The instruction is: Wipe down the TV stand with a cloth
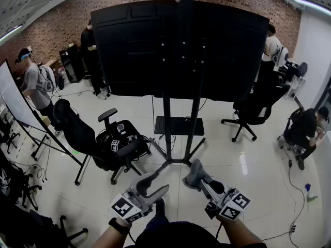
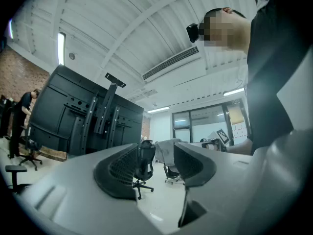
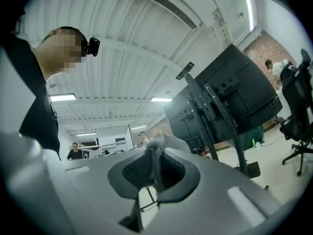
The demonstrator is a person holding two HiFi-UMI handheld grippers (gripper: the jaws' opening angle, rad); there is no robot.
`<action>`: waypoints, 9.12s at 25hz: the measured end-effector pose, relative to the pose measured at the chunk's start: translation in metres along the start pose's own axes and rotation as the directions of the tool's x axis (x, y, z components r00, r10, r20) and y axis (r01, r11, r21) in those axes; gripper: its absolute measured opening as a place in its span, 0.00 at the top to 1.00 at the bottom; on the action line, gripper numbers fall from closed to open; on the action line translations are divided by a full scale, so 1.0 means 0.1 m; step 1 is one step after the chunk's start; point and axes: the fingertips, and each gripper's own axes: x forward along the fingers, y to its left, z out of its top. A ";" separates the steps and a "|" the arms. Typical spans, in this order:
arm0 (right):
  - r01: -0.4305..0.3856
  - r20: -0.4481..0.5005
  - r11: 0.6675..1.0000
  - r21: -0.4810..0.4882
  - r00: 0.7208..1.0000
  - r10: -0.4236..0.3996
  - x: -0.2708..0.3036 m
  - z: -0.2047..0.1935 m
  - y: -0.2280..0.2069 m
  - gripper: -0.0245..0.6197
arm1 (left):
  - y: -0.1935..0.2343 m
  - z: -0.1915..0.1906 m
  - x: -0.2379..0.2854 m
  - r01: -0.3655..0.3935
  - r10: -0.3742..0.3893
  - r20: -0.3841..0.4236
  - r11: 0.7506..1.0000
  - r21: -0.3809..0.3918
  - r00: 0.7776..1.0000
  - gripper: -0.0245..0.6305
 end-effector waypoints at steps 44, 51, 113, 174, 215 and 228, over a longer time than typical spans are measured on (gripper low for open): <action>0.072 0.098 0.754 -0.653 0.995 -0.010 3.51 3.24 -1.93 0.92 | 3.01 2.07 2.16 0.209 -0.288 0.135 0.884 0.418 0.948 0.57; 0.131 0.117 0.600 -0.789 0.991 -0.063 4.03 4.40 -2.01 0.92 | 3.08 2.81 2.62 0.171 -0.298 0.164 0.830 0.530 0.940 0.57; -0.302 -0.100 -0.274 -0.913 0.816 -0.569 4.95 2.86 -3.24 0.93 | 3.70 1.67 2.96 0.069 -0.105 0.098 0.944 0.323 0.990 0.56; 0.098 0.105 -0.041 -0.994 0.858 -0.502 3.45 3.13 -4.03 0.93 | 2.77 1.35 3.75 0.215 -0.247 0.077 0.931 0.294 0.966 0.55; 0.202 0.146 0.078 -0.976 0.881 -0.449 2.98 3.42 -3.74 0.93 | 2.76 1.03 3.82 0.177 -0.195 0.035 0.943 0.283 0.980 0.55; 0.091 0.079 0.029 -0.995 0.953 -0.291 4.61 2.75 -2.25 0.93 | 3.71 1.44 2.64 0.067 -0.098 0.090 0.953 0.296 0.991 0.55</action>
